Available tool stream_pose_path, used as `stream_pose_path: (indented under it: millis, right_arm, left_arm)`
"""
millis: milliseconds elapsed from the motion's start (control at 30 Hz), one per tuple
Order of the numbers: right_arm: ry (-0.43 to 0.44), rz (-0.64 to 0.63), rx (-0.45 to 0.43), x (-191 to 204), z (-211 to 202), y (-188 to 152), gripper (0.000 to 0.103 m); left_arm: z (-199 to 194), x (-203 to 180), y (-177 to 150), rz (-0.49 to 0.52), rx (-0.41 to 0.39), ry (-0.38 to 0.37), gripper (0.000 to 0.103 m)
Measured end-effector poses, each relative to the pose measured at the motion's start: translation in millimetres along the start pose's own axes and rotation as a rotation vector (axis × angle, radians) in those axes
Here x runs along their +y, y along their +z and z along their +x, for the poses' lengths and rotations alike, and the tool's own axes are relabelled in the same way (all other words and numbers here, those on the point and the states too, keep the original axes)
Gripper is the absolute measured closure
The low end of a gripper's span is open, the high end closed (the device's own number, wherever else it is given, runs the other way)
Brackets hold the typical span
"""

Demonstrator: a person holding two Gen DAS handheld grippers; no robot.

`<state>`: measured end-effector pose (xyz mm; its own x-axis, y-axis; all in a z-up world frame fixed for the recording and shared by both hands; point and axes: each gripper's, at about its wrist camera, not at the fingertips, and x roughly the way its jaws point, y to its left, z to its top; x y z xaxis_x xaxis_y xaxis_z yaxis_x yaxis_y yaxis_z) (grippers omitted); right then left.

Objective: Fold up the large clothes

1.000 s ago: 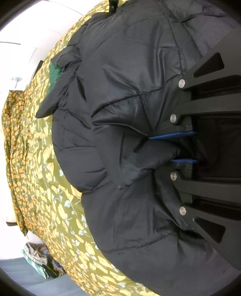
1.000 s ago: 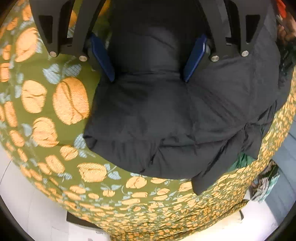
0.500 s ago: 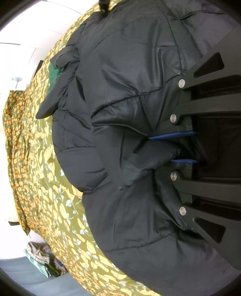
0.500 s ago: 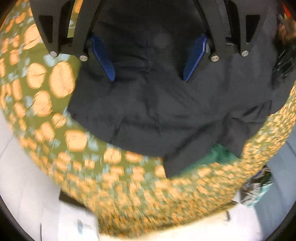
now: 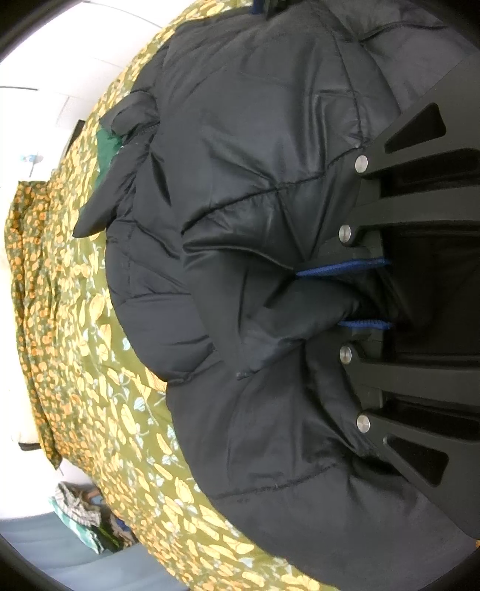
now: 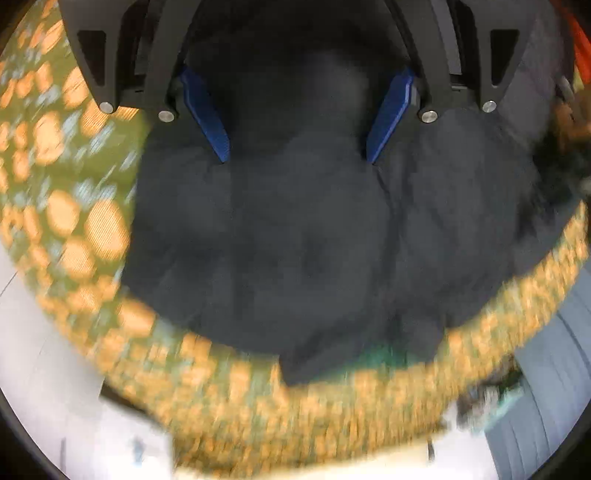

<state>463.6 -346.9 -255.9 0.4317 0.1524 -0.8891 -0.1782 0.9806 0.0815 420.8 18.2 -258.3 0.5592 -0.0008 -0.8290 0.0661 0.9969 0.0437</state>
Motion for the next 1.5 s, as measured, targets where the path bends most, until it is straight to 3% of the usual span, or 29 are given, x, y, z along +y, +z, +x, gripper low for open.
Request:
stream_pose_path:
  millis: [100,167,300,400,567,733,900,1033,1200,1233,1300,1333,1400,1433,1500]
  right_arm:
    - [-0.031,0.031,-0.030,3,-10,-5,0.024]
    - [0.000,0.055,-0.070,8,-35,-11,0.024]
    - [0.023,0.011,-0.152,25,-81,-39,0.017]
    - [0.058,-0.036,-0.180,48,-113,-71,0.016]
    - [0.145,-0.086,-0.203,86,-145,-130,0.016]
    - [0.169,-0.099,-0.221,105,-163,-171,0.016]
    - [0.198,-0.050,-0.222,110,-172,-198,0.016]
    - [0.198,0.011,-0.205,106,-170,-210,0.016]
    - [0.190,0.030,-0.182,109,-166,-218,0.016]
    - [0.189,0.027,-0.179,110,-166,-218,0.016]
    - [0.192,0.027,-0.176,114,-167,-220,0.016]
    - [0.193,0.026,-0.176,115,-167,-221,0.016]
    - [0.193,0.024,-0.177,118,-168,-223,0.016]
    - [0.189,0.023,-0.178,119,-168,-224,0.016]
    - [0.183,0.025,-0.181,118,-167,-227,0.016]
  left_arm:
    - [-19,4,-3,-0.014,0.030,-0.011,0.050]
    - [-44,10,-11,-0.027,0.013,-0.038,0.029]
    - [-95,29,-30,0.002,-0.011,-0.077,0.026]
    - [-128,54,-41,0.003,-0.028,-0.059,0.021]
    - [-176,120,-54,-0.083,-0.057,0.009,0.018]
    - [-208,202,-66,-0.172,-0.075,0.120,0.013]
    - [-206,290,-94,-0.351,-0.029,0.186,0.010]
    - [-182,350,-129,-0.513,0.028,0.238,0.010]
    - [-139,372,-153,-0.577,0.118,0.227,0.010]
    - [-131,374,-157,-0.586,0.132,0.234,0.013]
    - [-116,376,-165,-0.616,0.151,0.214,0.031]
    - [-114,376,-168,-0.629,0.146,0.184,0.051]
    - [-122,374,-171,-0.623,0.132,0.225,0.070]
    - [-126,373,-169,-0.606,0.124,0.247,0.087]
    - [-134,373,-163,-0.599,0.114,0.250,0.094]
